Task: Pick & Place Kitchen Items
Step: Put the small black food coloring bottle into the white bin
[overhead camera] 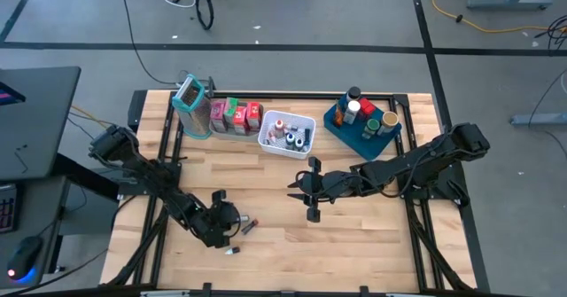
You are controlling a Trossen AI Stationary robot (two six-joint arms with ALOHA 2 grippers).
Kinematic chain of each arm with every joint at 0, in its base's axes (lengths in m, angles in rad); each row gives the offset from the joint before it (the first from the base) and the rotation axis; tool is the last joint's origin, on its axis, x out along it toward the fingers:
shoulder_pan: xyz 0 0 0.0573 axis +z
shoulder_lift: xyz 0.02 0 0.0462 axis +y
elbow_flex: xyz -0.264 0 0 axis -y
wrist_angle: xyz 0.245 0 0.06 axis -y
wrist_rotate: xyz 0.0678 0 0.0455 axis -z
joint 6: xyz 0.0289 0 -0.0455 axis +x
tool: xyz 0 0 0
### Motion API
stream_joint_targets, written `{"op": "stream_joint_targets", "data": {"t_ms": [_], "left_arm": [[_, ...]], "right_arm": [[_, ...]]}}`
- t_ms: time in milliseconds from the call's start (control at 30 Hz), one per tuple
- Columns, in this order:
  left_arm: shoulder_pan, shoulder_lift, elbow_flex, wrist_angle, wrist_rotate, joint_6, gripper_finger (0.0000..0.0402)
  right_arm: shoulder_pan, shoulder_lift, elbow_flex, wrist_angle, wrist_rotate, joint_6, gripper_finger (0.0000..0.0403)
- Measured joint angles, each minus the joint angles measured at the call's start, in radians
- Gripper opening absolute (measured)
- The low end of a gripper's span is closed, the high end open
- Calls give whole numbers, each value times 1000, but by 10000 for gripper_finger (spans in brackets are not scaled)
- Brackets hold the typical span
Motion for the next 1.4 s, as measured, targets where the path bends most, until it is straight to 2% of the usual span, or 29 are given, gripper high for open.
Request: {"op": "stream_joint_targets", "data": {"t_ms": [67,367,500,600,800,967,1067,1267,1333,1400], "left_arm": [[0,0,0,0,-2,15,67],[0,0,0,0,-24,36,156],[0,0,-21,22,-30,36,173],[0,0,-64,100,-27,50,175],[0,-1,-157,290,-34,160,174],[0,-1,-184,351,-26,203,167],[0,-1,-191,364,-21,243,146],[0,1,-197,401,-5,245,77],[0,2,-197,403,-50,215,58],[1,2,-197,398,-134,178,56]], "right_arm": [[0,0,0,0,0,0,123],[0,0,-1,0,0,-1,123],[0,0,-1,0,0,-2,123],[0,0,-1,0,0,-2,123],[0,0,-1,0,1,-3,123],[0,0,-1,0,1,-3,123],[0,0,-1,0,1,-3,123],[0,0,-1,0,1,-3,123],[0,0,-1,0,1,-3,123],[0,0,-1,0,1,-3,123]]}}
